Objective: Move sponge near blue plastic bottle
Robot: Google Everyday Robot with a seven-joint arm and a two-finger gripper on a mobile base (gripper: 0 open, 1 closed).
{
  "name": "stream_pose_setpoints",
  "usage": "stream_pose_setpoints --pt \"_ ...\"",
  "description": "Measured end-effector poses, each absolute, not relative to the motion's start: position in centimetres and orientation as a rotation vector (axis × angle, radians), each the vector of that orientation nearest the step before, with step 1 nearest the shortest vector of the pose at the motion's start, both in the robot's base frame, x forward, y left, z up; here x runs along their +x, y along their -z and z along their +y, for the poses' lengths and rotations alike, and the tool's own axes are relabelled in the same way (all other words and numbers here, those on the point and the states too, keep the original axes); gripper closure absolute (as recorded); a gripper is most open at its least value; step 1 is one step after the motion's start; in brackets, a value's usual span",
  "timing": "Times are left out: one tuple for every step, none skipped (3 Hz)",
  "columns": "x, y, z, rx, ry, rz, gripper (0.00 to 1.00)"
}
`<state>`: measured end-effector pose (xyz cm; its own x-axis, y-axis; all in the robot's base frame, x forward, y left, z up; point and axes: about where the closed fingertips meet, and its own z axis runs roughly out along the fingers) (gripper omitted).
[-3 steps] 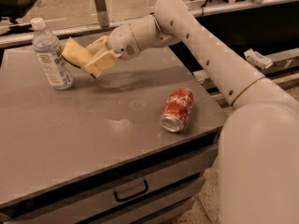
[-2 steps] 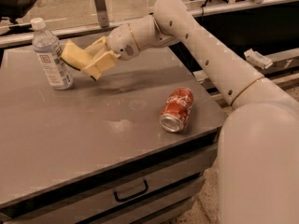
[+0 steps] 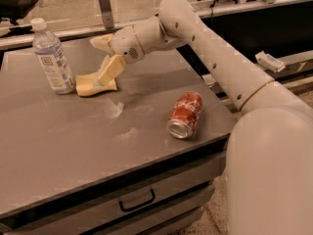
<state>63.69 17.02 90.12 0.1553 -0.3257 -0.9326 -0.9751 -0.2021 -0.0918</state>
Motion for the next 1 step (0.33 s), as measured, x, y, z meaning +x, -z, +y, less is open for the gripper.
stream_pose_setpoints --pt "63.68 -90.11 17.03 -1.661 -1.062 1.266 0.00"
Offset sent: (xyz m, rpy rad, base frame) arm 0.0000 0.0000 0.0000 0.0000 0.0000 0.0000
